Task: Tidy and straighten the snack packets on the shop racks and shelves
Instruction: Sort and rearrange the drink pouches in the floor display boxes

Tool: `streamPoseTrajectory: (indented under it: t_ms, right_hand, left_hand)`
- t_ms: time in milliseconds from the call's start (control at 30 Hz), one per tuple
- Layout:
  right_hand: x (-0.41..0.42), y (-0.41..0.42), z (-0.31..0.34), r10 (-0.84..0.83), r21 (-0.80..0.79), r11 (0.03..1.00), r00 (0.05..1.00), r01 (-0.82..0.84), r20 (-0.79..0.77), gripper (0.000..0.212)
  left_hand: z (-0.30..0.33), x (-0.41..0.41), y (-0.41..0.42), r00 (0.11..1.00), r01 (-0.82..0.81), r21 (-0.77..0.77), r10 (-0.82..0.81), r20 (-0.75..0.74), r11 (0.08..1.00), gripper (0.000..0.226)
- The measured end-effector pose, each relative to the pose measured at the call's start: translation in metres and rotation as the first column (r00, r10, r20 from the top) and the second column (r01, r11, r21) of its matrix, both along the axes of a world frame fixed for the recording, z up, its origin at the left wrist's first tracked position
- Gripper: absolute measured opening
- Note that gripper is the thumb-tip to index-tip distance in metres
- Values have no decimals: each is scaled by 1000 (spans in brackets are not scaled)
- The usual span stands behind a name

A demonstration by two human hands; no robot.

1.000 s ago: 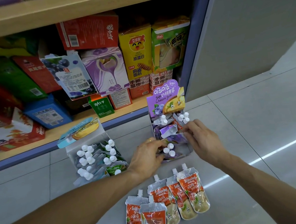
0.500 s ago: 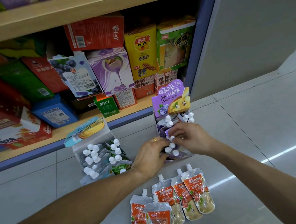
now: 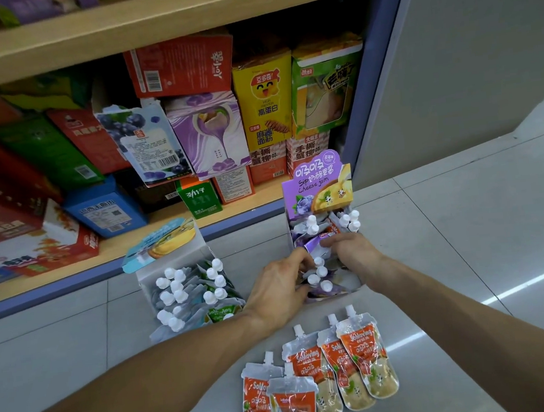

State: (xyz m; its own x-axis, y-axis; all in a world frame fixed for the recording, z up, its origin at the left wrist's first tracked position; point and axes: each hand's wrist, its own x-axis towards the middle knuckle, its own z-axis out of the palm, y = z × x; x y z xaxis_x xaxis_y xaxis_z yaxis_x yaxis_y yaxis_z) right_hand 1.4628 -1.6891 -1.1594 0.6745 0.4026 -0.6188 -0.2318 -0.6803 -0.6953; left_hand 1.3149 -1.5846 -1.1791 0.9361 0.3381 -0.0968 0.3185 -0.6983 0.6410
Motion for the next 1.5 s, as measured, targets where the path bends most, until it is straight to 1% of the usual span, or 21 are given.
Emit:
streamPoseTrajectory:
  t_ms: [33, 100, 167, 233, 300, 400, 500, 600, 667, 800, 867, 933, 967, 1000, 1067, 1133, 1200, 1233, 1333, 1400, 1500]
  right_hand:
    - [1, 0, 0, -57, 29, 998, 998, 58, -36, 33]
    - [2, -4, 3, -94, 55, 994, 993, 98, -64, 26]
    - [4, -7, 2, -111, 98, 989, 993, 115, -45, 31]
    - [6, -8, 2, -163, 200, 964, 983, 176, -80, 36]
    - [5, -8, 7, -149, 258, 952, 985, 167, -84, 30]
    - [5, -6, 9, -76, 230, 972, 993, 54, 88, 24]
    - [4, -2, 8, -76, 224, 974, 969, 22, 235, 21]
    - [7, 3, 9, 4, 196, 979, 960, -61, 281, 9]
    - [9, 4, 9, 86, 165, 976, 952, -140, 295, 20]
    - [8, -4, 11, 179, 111, 968, 926, -227, 332, 26]
    - [5, -17, 11, 115, 146, 971, 906, -190, 408, 29]
    - [-4, -37, 10, -39, 205, 975, 847, -83, 530, 31]
    - [-9, -46, 8, -82, 196, 980, 819, -37, 568, 32]
    - [-13, -54, 4, -76, 160, 987, 811, -22, 580, 32]
    - [-17, -63, -7, 76, 34, 994, 862, -107, 502, 38]
    - [-17, -63, -18, 303, -82, 953, 895, -292, 328, 65]
    - [-17, -58, -27, 454, -130, 891, 837, -435, 306, 86]
    - [-20, -55, -31, 482, -144, 875, 810, -462, 333, 87]
    - [-24, -48, -41, 411, -96, 907, 812, -410, 414, 70]
    - [-22, -46, -43, 345, -18, 927, 829, -376, 440, 51]
    - [-21, -45, -43, 353, 33, 912, 824, -409, 443, 35]
  left_hand:
    - [1, 0, 0, 1000, -5, -15, 5, 0, 1000, 43]
    - [0, 0, 1, 1000, 8, -10, -8, -2, 1000, 50]
    - [-1, 0, 1, 999, 32, 40, -32, -11, 999, 53]
    - [-3, -1, 2, 999, 37, 51, -37, 1, 998, 53]
    - [-4, -1, 2, 1000, 21, 43, -22, 21, 999, 50]
    - [-1, 0, 3, 998, 11, 102, -17, 55, 995, 47]
    - [6, 3, 6, 996, 42, 173, -54, 70, 984, 47]
    - [14, 9, 9, 999, 34, 167, -39, 23, 985, 43]
    - [18, 14, 11, 1000, -24, 131, 24, 0, 991, 37]
    - [19, 22, 7, 997, -75, 153, 78, -11, 985, 18]
    - [18, 23, 4, 996, -84, 161, 86, -3, 983, 12]
    - [17, 20, 4, 995, -101, 156, 103, -4, 983, 8]
    - [16, 18, 6, 994, -105, 157, 108, -10, 982, 8]
    - [16, 15, 7, 994, -105, 163, 110, -16, 981, 8]
    - [15, 13, 9, 994, -103, 165, 108, -23, 981, 8]
    - [14, 13, 8, 994, -101, 174, 107, -29, 980, 9]
    - [12, 14, 6, 993, -105, 187, 111, -25, 977, 17]
    - [11, 15, 5, 995, -97, 188, 102, -18, 977, 26]
    - [8, 13, 3, 999, -34, 115, 36, -15, 993, 56]
    - [11, 12, 3, 1000, -16, 70, 14, 28, 997, 59]
    - [12, 10, 5, 998, -11, 122, 3, 67, 992, 55]
